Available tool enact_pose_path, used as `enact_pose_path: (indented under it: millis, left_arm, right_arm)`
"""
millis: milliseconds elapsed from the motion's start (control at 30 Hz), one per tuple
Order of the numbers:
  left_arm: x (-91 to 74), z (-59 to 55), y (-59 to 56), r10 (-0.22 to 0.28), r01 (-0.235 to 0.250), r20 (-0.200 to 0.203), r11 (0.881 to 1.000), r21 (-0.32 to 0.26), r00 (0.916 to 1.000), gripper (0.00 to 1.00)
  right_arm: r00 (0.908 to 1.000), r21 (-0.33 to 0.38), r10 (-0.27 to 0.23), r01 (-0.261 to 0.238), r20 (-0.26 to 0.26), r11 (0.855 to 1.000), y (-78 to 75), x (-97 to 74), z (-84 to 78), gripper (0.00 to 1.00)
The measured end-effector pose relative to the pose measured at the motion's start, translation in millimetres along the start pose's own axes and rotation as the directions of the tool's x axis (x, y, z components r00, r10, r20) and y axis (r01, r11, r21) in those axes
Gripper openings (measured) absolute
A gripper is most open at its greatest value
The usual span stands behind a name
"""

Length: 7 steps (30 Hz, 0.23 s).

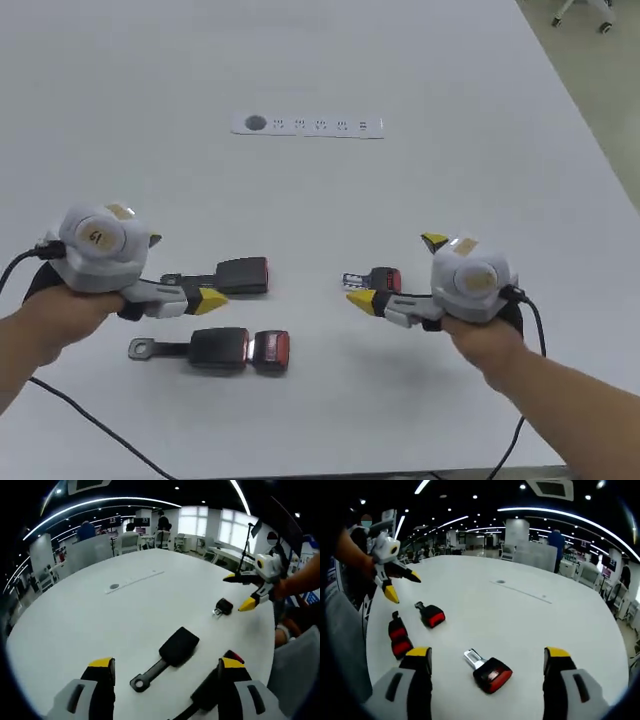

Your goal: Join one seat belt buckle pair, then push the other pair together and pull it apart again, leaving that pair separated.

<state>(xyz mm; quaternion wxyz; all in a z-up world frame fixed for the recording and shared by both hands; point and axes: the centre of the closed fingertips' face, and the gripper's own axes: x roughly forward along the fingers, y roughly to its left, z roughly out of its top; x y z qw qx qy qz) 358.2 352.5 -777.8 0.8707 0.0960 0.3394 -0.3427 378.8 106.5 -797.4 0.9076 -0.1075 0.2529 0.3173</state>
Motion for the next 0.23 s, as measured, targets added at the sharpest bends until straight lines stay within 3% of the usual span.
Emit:
enact_pose_path:
  millis: [67, 233]
  left_arm:
    - [-8.3, 3.7, -11.9, -0.045, 0.047, 0.067, 0.998, -0.039, 0.9968, 0.88]
    - [-29.9, -9.9, -18.3, -0.044, 0.044, 0.078, 0.999, 0.002, 0.996, 0.91]
  right_arm:
    - [0.9998, 0.001, -0.017, 0.017, 0.009, 1.0, 7.1, -4.8, 0.5, 0.94]
    - [0.9997, -0.002, -0.014, 0.014, 0.018, 1.0, 23.8, -16.0, -2.4, 0.96]
